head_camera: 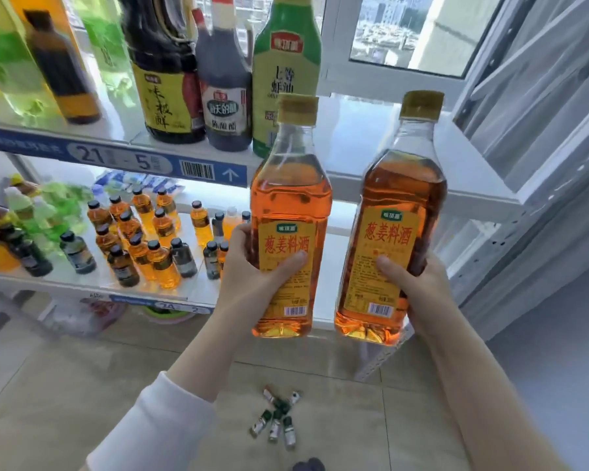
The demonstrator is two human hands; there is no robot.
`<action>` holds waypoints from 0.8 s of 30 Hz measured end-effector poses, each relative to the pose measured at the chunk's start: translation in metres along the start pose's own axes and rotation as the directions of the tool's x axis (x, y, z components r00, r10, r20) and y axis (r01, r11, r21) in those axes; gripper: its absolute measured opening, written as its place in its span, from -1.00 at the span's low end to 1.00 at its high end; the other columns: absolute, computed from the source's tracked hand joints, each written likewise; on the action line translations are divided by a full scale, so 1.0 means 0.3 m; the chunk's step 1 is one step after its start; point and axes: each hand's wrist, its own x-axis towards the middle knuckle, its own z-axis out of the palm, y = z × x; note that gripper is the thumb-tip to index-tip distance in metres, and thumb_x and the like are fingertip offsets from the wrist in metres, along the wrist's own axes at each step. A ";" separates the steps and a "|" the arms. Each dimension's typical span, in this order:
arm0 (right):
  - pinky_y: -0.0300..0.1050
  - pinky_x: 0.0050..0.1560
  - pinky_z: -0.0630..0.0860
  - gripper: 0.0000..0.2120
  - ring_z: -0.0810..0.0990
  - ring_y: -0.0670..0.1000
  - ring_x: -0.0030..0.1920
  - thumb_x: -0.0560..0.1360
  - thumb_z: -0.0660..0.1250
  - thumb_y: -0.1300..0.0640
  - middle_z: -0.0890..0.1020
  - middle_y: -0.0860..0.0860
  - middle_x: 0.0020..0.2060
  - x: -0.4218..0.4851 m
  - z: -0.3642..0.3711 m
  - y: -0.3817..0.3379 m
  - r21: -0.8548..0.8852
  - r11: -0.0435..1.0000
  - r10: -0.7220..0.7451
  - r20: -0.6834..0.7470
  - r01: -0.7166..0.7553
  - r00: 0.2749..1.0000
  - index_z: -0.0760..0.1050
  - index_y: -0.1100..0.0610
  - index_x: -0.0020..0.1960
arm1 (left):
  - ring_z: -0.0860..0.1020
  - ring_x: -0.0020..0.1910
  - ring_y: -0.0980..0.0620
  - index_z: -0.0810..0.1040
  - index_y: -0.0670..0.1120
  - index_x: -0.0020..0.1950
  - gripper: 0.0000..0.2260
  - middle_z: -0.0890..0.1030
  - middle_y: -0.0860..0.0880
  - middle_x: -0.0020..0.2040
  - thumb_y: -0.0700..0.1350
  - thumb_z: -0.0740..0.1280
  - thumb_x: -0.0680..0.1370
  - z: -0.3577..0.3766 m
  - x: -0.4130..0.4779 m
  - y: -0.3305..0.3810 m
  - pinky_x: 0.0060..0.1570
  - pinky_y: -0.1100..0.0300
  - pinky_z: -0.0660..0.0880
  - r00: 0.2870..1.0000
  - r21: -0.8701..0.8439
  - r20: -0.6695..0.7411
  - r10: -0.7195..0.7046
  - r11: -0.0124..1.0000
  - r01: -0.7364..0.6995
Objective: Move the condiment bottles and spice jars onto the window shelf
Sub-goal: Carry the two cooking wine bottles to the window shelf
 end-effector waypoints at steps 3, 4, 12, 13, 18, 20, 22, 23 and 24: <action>-0.19 -0.24 0.62 -0.44 0.69 -0.01 -0.10 0.18 0.57 -0.04 0.70 -0.06 -0.16 0.140 -0.042 -0.037 0.015 0.999 -0.038 0.066 0.037 0.997 0.47 0.09 0.09 | 0.56 -0.12 0.27 0.33 0.06 0.15 -0.35 0.55 0.17 -0.05 0.16 0.42 0.12 0.066 0.067 0.024 -0.19 0.30 0.49 0.999 0.008 -0.053 -0.009 1.000 0.009; -0.19 -0.24 0.61 -0.40 0.69 -0.02 -0.10 0.13 0.57 -0.07 0.70 -0.07 -0.15 0.181 -0.046 -0.051 0.014 0.999 -0.052 0.084 0.051 0.995 0.47 0.08 0.09 | 0.55 -0.11 0.26 0.33 0.08 0.14 -0.36 0.55 0.17 -0.05 0.17 0.41 0.11 0.081 0.086 0.033 -0.18 0.29 0.49 0.998 0.008 -0.061 -0.016 1.000 0.017; -0.08 -0.12 0.63 -0.37 0.67 0.03 -0.02 0.23 0.54 0.02 0.65 0.01 0.03 0.402 -0.008 -0.164 0.014 0.990 -0.142 0.098 0.141 0.985 0.39 0.12 0.22 | 0.56 -0.23 0.33 0.32 0.17 -0.06 -0.55 0.53 0.21 -0.11 0.17 0.39 0.14 0.127 0.250 0.122 -0.34 0.41 0.45 1.000 0.026 -0.004 -0.001 1.000 0.001; -0.06 -0.11 0.63 -0.37 0.67 0.03 -0.01 0.25 0.55 0.03 0.65 0.02 0.04 0.424 -0.007 -0.173 0.014 0.988 -0.153 0.089 0.152 0.984 0.39 0.13 0.23 | 0.56 -0.25 0.36 0.33 0.16 -0.05 -0.54 0.54 0.20 -0.12 0.16 0.40 0.13 0.127 0.267 0.133 -0.37 0.41 0.47 1.000 0.018 0.009 0.019 1.000 -0.019; -0.04 -0.08 0.62 -0.45 0.67 0.03 0.00 0.27 0.45 0.04 0.65 0.04 0.05 0.553 -0.006 -0.234 0.034 0.980 -0.199 0.075 0.197 0.977 0.41 0.12 0.21 | 0.56 -0.23 0.39 0.36 0.15 -0.02 -0.52 0.56 0.17 -0.11 0.16 0.42 0.13 0.153 0.335 0.178 -0.36 0.47 0.48 0.996 -0.038 0.031 0.079 0.996 -0.078; -0.02 -0.05 0.62 -0.43 0.66 0.05 0.01 0.27 0.47 0.01 0.64 0.05 0.07 0.622 -0.006 -0.256 0.024 0.976 -0.218 0.070 0.217 0.973 0.41 0.13 0.22 | 0.59 -0.21 0.34 0.37 0.13 -0.02 -0.51 0.59 0.17 -0.15 0.16 0.51 0.17 0.169 0.368 0.190 -0.33 0.43 0.51 0.996 -0.051 0.012 0.092 0.994 -0.092; 0.00 -0.02 0.62 -0.37 0.65 0.06 0.03 0.26 0.53 -0.02 0.63 0.06 0.08 0.696 -0.005 -0.274 0.025 0.975 -0.224 0.072 0.223 0.972 0.40 0.14 0.24 | 0.60 -0.18 0.29 0.38 0.13 0.00 -0.49 0.61 0.17 -0.16 0.17 0.54 0.18 0.185 0.401 0.195 -0.28 0.33 0.55 0.995 -0.046 -0.020 0.098 0.994 -0.099; 0.01 -0.01 0.62 -0.34 0.65 0.06 0.03 0.24 0.53 -0.04 0.63 0.05 0.08 0.733 -0.004 -0.283 0.025 0.975 -0.221 0.074 0.220 0.972 0.39 0.13 0.25 | 0.61 -0.17 0.27 0.38 0.14 0.01 -0.47 0.61 0.17 -0.16 0.19 0.54 0.16 0.193 0.416 0.197 -0.24 0.29 0.55 0.995 -0.042 -0.042 0.094 0.995 -0.096; 0.01 0.00 0.61 -0.32 0.64 0.05 0.04 0.21 0.50 -0.07 0.62 0.04 0.09 0.770 -0.003 -0.291 0.019 0.976 -0.219 0.077 0.218 0.973 0.39 0.12 0.25 | 0.61 -0.15 0.25 0.39 0.14 0.01 -0.44 0.62 0.17 -0.16 0.21 0.55 0.14 0.203 0.433 0.199 -0.20 0.24 0.56 0.994 -0.042 -0.063 0.090 0.995 -0.093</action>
